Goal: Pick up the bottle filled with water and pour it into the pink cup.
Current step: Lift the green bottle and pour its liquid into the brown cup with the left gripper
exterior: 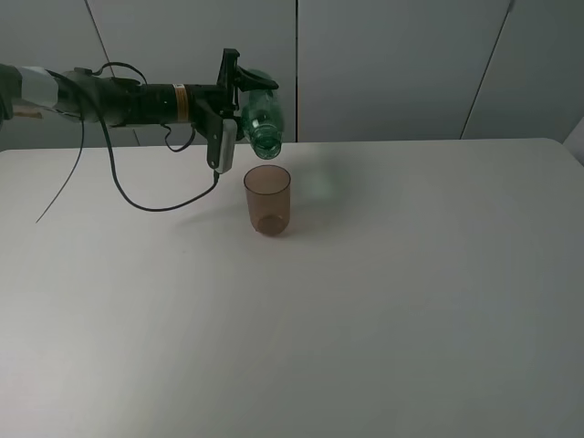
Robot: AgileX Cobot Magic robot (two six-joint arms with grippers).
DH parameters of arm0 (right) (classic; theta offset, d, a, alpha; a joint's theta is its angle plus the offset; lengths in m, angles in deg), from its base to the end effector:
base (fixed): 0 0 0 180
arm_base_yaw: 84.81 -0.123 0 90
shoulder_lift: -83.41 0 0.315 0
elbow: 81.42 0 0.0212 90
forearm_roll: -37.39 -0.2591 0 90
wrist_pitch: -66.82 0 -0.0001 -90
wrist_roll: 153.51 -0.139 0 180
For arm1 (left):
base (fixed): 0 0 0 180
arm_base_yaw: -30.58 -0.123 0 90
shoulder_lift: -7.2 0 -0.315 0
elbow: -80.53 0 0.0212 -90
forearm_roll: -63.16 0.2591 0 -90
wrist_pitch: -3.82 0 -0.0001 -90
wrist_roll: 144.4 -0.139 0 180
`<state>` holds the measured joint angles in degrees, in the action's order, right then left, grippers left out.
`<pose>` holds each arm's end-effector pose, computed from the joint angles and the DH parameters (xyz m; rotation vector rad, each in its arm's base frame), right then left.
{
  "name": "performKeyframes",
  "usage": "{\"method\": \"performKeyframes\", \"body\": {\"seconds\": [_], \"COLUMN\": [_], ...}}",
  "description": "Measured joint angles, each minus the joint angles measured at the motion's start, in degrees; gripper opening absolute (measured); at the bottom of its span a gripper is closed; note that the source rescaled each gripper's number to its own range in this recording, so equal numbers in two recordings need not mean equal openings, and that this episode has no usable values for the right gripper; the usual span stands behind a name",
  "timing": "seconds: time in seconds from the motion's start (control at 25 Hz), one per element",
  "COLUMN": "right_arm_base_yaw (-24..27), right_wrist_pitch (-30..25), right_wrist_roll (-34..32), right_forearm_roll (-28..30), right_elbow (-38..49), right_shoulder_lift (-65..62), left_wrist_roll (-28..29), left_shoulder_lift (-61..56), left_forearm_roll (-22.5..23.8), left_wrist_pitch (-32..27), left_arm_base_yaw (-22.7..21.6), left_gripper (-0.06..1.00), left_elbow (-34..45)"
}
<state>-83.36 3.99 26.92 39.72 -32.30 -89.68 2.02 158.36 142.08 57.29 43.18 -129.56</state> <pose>0.0118 -0.0053 0.2562 0.0214 2.0744 -0.0690 0.5527 -0.2358 0.1350 1.7263 0.3353 0.3363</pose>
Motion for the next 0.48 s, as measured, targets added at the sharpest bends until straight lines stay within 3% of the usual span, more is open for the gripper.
{"method": "performKeyframes", "body": {"seconds": [0.48], "right_arm_base_yaw": [0.0], "right_wrist_pitch": [0.0], "right_wrist_roll": [0.0], "right_forearm_roll": [0.0], "right_elbow": [0.0], "right_shoulder_lift": [0.0], "left_wrist_roll": [-1.2], "left_shoulder_lift": [0.0], "left_forearm_roll": [0.6], "left_wrist_pitch": [0.0], "left_arm_base_yaw": [0.0], "left_gripper": [0.01], "left_elbow": [-0.4]}}
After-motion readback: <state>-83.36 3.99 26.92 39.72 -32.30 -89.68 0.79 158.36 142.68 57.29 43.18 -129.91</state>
